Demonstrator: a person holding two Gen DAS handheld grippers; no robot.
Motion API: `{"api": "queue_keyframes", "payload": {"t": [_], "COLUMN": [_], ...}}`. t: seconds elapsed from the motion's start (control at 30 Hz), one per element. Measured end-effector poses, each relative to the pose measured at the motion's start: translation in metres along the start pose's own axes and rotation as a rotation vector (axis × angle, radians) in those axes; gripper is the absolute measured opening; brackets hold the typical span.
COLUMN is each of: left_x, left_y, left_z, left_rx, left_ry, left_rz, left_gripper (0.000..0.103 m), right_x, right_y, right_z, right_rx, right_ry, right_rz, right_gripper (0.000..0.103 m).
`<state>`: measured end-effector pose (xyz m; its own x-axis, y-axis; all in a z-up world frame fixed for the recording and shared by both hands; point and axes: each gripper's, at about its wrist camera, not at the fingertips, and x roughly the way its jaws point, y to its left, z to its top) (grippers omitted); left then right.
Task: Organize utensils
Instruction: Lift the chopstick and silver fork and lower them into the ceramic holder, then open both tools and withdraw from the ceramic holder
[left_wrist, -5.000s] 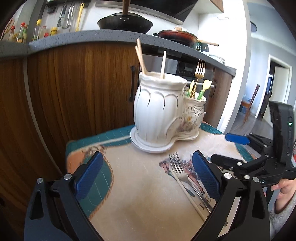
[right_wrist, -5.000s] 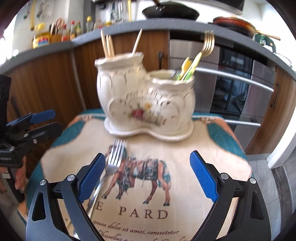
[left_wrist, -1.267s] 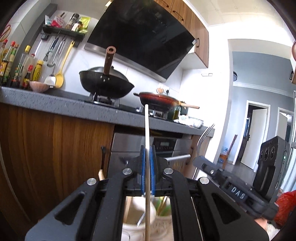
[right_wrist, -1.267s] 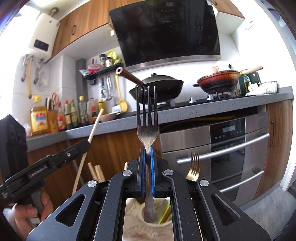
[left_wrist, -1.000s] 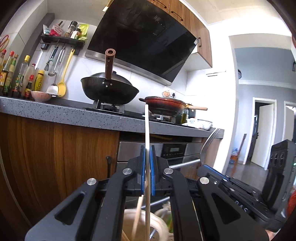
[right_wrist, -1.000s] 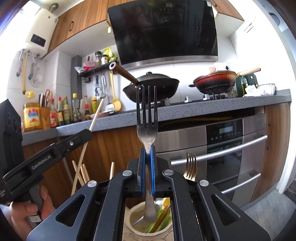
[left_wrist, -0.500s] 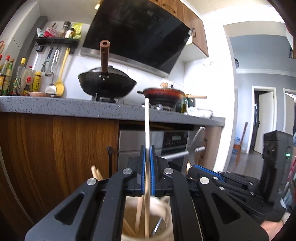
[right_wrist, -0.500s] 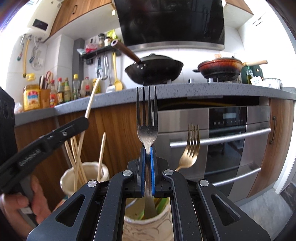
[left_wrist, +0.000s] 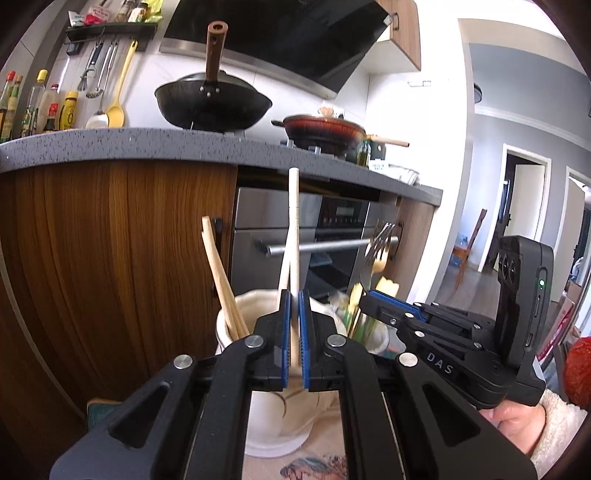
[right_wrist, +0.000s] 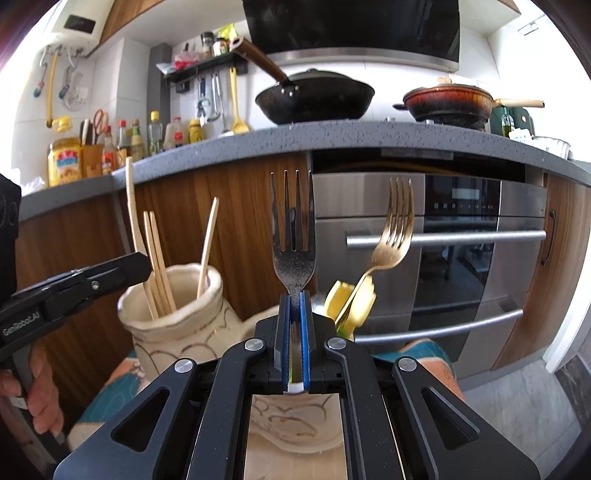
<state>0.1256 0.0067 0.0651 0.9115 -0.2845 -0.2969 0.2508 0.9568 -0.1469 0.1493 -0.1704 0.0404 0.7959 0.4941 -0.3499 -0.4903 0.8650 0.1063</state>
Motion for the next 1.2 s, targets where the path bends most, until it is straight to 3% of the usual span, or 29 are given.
{"api": "queue_keyframes", "payload": {"t": [0.2,0.4,0.53,0.73,0.87,1.2], "left_x": [0.010,0.011,0.011,0.011,0.008,-0.009], "left_y": [0.000,-0.001,-0.001,-0.002,-0.001,0.000], "left_z": [-0.007,-0.008,-0.009,-0.010,-0.010,-0.012], "left_rx": [0.002,0.004,0.010,0.020,0.016,0.003], "left_ry": [0.053,0.048,0.045,0.042,0.025,-0.002], "left_rz": [-0.001,-0.009,-0.005,0.003,0.011,0.024], "left_gripper": [0.004,0.004,0.007,0.008,0.033,0.051], "right_x": [0.005,0.006,0.005,0.005,0.000,-0.032], "right_y": [-0.001,-0.003,-0.005,-0.005,-0.004,0.002], "right_z": [-0.004,-0.003,-0.002,-0.002,-0.001,-0.003], "right_rx": [0.005,0.012,0.022,0.026,0.029,0.022], "right_ry": [0.033,0.034,0.026,0.023,0.000,-0.051], "right_rz": [-0.010,-0.017,-0.021,-0.027,-0.017,-0.025], "right_gripper": [0.006,0.006,0.017,0.017,0.023,0.037]}}
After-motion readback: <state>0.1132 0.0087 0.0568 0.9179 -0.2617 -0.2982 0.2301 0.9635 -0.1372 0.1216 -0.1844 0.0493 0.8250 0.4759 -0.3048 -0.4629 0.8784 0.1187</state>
